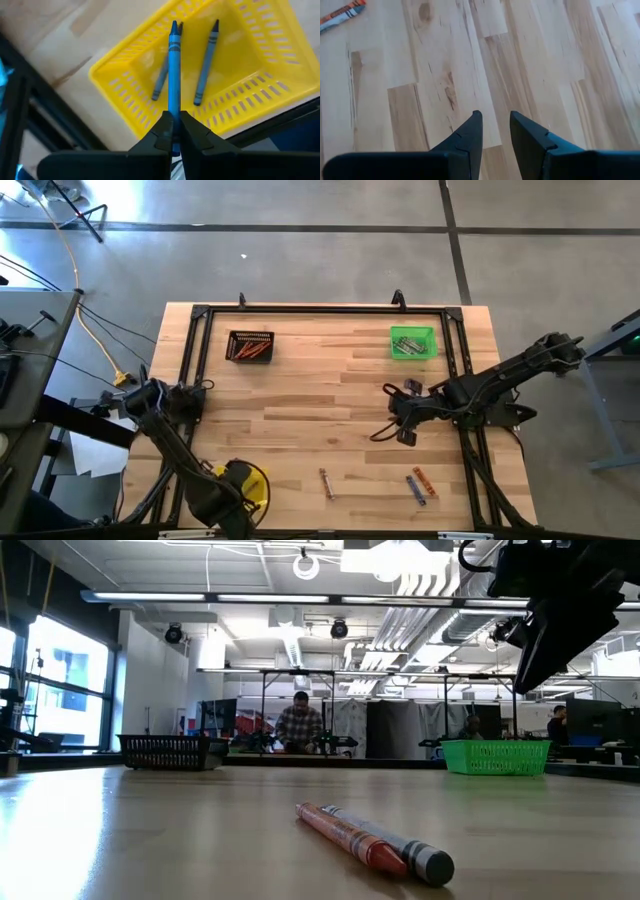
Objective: Sort crayons
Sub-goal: Put the blue crayon into the yellow bin, then put the gray crayon into the green bin
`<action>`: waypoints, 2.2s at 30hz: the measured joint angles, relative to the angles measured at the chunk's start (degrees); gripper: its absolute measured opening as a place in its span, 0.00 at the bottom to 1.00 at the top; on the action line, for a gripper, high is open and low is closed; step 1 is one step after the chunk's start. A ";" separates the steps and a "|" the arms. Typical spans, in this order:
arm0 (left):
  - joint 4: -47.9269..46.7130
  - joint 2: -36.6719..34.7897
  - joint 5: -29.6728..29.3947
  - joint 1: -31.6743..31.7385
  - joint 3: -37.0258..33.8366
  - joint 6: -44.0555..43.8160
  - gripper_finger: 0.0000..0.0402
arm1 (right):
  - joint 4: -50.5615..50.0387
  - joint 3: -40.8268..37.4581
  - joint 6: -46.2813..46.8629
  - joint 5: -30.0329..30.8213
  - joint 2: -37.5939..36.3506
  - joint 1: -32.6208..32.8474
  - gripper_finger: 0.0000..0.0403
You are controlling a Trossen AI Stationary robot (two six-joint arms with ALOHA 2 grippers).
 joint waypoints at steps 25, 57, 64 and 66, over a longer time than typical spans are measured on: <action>8.31 0.07 2.54 0.13 -4.15 -3.92 0.12 | 2.99 -0.01 -3.04 0.00 0.00 -0.15 0.23; 10.90 0.05 -1.53 13.71 -4.11 33.76 0.11 | 3.25 -0.01 -1.12 -0.04 0.00 -0.15 0.23; 17.13 0.04 -6.31 15.10 -4.11 44.84 0.11 | 3.25 -0.01 1.53 -0.04 0.00 -0.15 0.23; 18.66 0.04 -8.11 15.99 -4.11 48.27 0.11 | 3.23 0.00 2.87 -0.05 0.00 -0.14 0.23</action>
